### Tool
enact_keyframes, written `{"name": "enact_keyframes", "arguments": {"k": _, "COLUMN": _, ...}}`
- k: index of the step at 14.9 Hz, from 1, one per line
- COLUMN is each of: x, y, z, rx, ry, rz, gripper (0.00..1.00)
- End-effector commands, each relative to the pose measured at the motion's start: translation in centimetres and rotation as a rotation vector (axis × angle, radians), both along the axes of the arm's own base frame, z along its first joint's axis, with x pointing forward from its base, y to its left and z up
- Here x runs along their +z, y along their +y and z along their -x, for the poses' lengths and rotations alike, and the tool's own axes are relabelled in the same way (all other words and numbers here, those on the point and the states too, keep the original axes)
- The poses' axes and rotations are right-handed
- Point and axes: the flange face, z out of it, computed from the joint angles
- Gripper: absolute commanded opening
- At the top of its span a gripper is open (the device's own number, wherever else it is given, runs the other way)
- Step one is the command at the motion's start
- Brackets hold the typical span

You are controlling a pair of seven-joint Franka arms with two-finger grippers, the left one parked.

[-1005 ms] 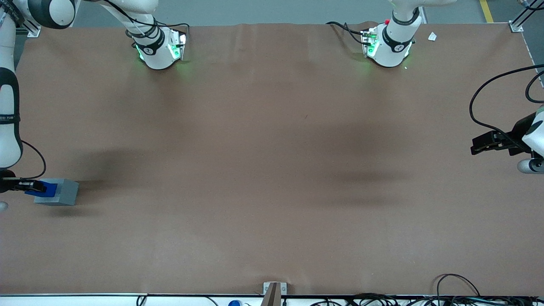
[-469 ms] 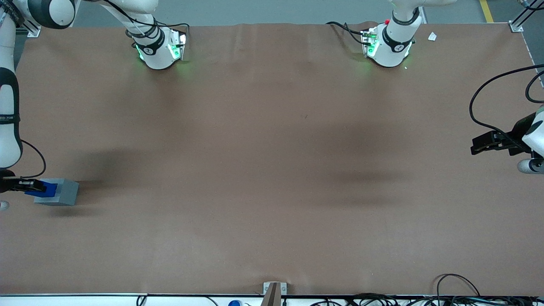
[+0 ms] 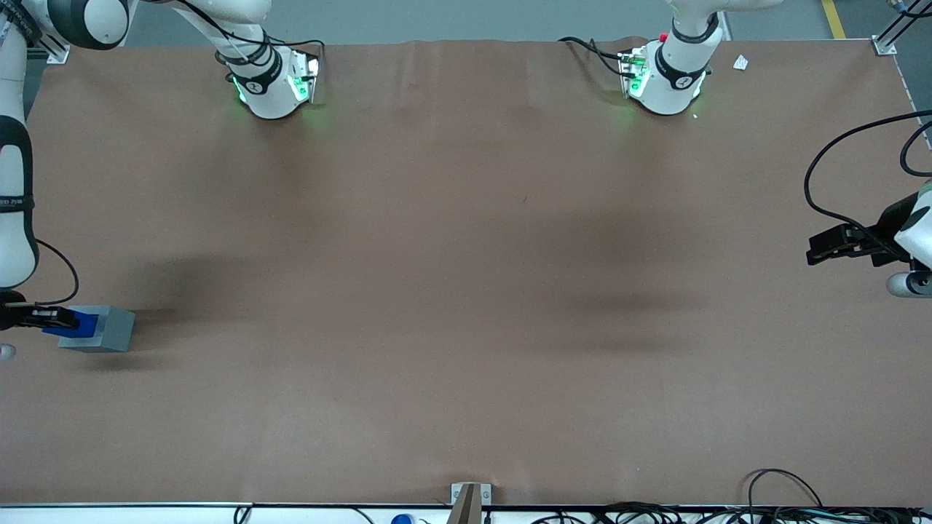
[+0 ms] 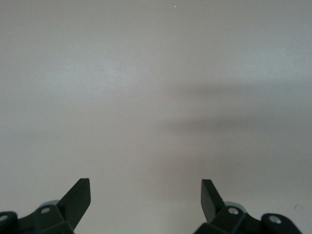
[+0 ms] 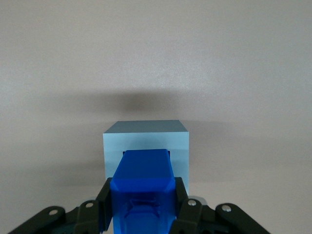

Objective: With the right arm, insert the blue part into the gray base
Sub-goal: 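Lower the blue block into the gray base's opening, pressing down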

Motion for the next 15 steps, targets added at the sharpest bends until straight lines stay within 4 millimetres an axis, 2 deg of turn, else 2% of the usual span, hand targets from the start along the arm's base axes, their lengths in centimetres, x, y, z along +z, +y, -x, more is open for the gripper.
{"name": "enact_keyframes", "arguments": {"k": 1, "x": -0.77, "y": -0.42, "z": -0.12, "rx": 0.001, "ry": -0.001, "rz": -0.03, "gripper": 0.2}}
{"name": "enact_keyframes", "arguments": {"k": 15, "x": -0.84, "y": -0.39, "z": -0.03, "rx": -0.026, "ry": 0.008, "rz": -0.033, "gripper": 0.2}}
